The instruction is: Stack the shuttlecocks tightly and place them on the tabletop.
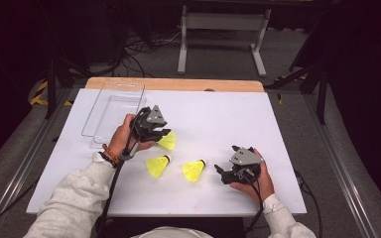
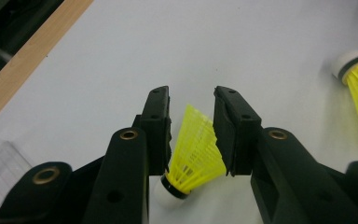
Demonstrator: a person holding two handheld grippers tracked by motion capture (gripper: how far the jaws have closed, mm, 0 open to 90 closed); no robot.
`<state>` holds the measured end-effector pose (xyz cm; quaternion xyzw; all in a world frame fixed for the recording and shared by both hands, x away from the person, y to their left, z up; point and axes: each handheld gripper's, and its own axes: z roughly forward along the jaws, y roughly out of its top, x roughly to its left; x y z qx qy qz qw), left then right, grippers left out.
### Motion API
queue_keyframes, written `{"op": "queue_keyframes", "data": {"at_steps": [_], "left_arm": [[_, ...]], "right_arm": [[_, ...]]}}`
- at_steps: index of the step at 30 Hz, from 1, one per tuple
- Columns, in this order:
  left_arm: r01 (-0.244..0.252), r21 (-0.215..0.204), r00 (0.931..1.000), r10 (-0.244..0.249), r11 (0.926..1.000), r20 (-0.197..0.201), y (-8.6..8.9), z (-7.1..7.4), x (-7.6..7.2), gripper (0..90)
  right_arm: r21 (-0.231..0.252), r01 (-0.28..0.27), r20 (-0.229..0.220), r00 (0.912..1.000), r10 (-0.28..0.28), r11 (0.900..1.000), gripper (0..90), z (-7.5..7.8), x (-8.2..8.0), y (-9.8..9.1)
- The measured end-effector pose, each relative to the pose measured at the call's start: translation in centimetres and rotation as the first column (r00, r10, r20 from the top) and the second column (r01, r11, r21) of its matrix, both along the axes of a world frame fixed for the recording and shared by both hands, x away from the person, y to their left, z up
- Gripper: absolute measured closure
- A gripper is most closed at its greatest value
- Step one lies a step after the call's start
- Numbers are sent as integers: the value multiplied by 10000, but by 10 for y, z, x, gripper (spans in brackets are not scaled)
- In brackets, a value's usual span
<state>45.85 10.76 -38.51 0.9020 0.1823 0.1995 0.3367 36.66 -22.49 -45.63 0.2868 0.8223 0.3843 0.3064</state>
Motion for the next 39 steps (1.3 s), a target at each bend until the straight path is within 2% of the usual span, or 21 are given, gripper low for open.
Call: {"op": "queue_keyframes", "data": {"at_steps": [4, 6, 8, 16, 19, 20, 29, 35, 36, 39], "left_arm": [[239, -328, 9988, -224, 9992, 443, 17, -1, -12, 657], [459, -459, 9978, -436, 9979, 498, 25, -1, -18, 651], [585, -657, 9955, -534, 9961, 777, 32, -3, -25, 641], [1103, -1043, 9884, -980, 9884, 1164, 50, -10, -43, 591], [1192, -1180, 9867, -1044, 9858, 1246, 56, -13, -49, 552], [1154, -1346, 9867, -979, 9842, 1297, 59, -16, -54, 540], [1307, -1204, 9801, -1099, 9841, 1655, 72, -31, -70, 465], [1458, -1464, 9773, -1195, 9784, 1748, 82, -44, -79, 436], [1475, -1503, 9774, -1208, 9776, 1734, 83, -48, -80, 403], [1525, -1622, 9759, -1227, 9749, 1806, 86, -54, -85, 379]], "right_arm": [[59, 120, 45, 9999, -120, 9999, 123, 1, 1, -1], [59, 142, 74, 9999, -143, 9999, 123, 1, 0, 0], [122, 165, 83, 9998, -166, 9998, 123, 2, 0, -1], [186, 371, 263, 9989, -376, 9991, 123, 4, -1, -2], [182, 375, 286, 9989, -380, 9991, 123, 4, -1, -2], [179, 383, 267, 9989, -388, 9991, 123, 4, -1, -3], [71, 319, 344, 9989, -321, 9995, 124, 4, -3, -2], [68, 365, 356, 9987, -367, 9993, 125, 4, -4, -2], [61, 386, 353, 9986, -388, 9992, 124, 4, -4, -2], [80, 424, 353, 9985, -427, 9991, 125, 4, -5, -3]]}}
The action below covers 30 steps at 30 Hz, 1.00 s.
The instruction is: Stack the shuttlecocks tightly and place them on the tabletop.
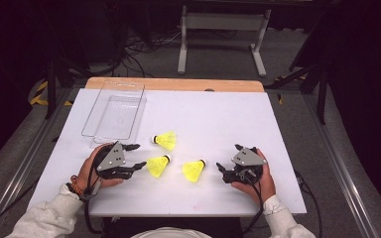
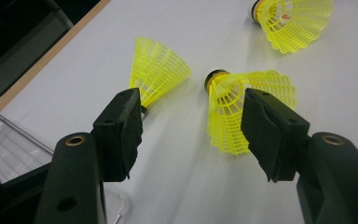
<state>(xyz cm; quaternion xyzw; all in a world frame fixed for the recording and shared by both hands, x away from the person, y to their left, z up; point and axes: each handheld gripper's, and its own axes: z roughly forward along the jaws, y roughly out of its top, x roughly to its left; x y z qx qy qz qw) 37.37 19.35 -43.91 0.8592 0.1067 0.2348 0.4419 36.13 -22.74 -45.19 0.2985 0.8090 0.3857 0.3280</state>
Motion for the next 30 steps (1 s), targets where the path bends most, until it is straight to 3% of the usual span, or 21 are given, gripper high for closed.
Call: {"op": "queue_keyframes", "data": {"at_steps": [9, 18, 30], "left_arm": [[-307, -438, 9995, 310, 9986, 66, 15, -13, -14, 300], [-565, -1019, 9982, 542, 9932, -256, 32, -17, -23, 236], [-909, -1107, 9956, 879, 9897, -320, 51, -19, -30, 151]], "right_arm": [[24, 28, 76, 10000, -29, 10000, 127, 1, -3, 0], [63, -68, 158, 9999, 67, 10000, 129, 5, -6, 5], [71, -250, 229, 9994, 249, 9997, 135, 13, -12, 20]]}}
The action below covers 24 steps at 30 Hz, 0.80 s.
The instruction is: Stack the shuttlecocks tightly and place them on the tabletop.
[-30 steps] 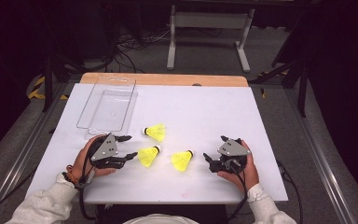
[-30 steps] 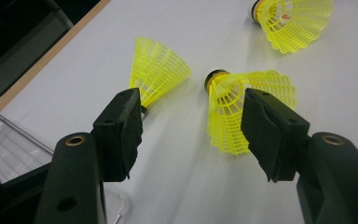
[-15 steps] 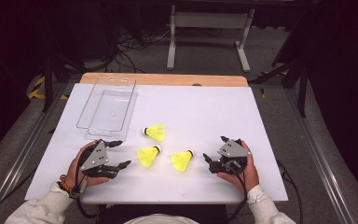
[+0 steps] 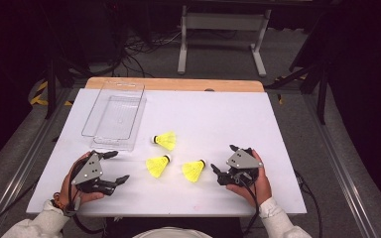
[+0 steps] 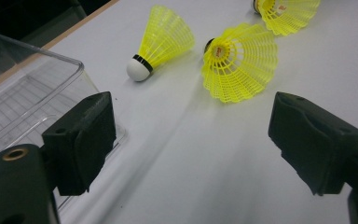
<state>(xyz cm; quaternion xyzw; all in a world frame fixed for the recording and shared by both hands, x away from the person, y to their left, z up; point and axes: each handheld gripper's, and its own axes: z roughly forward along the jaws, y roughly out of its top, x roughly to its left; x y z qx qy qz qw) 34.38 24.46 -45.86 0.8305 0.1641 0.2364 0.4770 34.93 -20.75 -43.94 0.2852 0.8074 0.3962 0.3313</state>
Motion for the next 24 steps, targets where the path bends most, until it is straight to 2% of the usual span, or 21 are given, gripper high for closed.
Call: {"op": "queue_keyframes", "data": {"at_steps": [4, 7, 15, 24], "left_arm": [[-101, -206, 9999, 99, 9997, -97, 9, 0, -2, 127], [-142, -194, 9999, 140, 9997, -90, 12, 0, -2, 111], [-428, -408, 9990, 422, 9983, -158, 26, 0, -7, 92], [-689, -580, 9976, 683, 9959, -127, 32, 1, -11, 87]], "right_arm": [[293, -118, -15, 9999, 118, 9995, 129, 6, -1, 6], [398, -196, 68, 9998, 193, 9990, 131, 9, -2, 10], [417, -707, 118, 9975, 703, 9966, 157, 14, -4, 25], [473, -700, 156, 9975, 693, 9964, 166, 16, -10, 36]]}}
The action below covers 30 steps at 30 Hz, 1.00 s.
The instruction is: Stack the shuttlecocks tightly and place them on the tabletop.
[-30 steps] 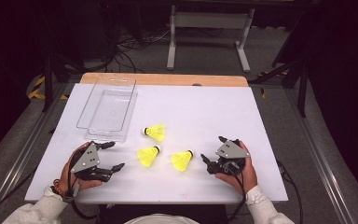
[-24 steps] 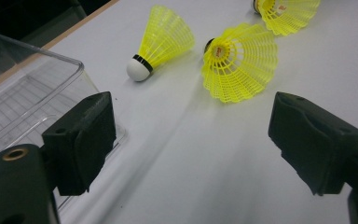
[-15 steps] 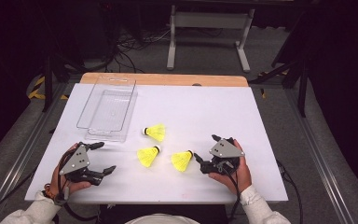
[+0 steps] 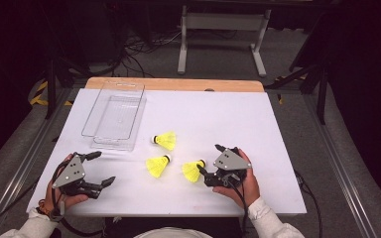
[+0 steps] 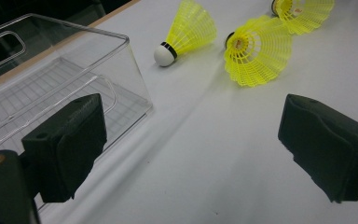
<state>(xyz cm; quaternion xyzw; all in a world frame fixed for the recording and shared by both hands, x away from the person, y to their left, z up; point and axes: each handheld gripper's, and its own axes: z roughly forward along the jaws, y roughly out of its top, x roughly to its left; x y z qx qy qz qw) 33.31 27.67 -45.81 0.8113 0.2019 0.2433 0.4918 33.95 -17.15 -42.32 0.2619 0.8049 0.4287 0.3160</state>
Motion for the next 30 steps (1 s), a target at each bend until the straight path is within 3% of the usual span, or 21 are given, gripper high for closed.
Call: {"op": "queue_keyframes", "data": {"at_steps": [8, 23, 30], "left_arm": [[99, 14, 9999, -99, 10000, -25, -3, 0, 0, 87], [190, -36, 9998, -191, 9998, -32, -5, 0, 0, 88], [197, -98, 9998, -197, 9998, -3, -5, 1, 0, 86]], "right_arm": [[213, 339, 82, 9994, -341, 9992, 193, 0, -8, 10], [-416, 107, -70, 9999, -110, 9991, 224, -8, -15, 31], [-894, 245, -49, 9997, -250, 9957, 295, -16, -13, 38]]}}
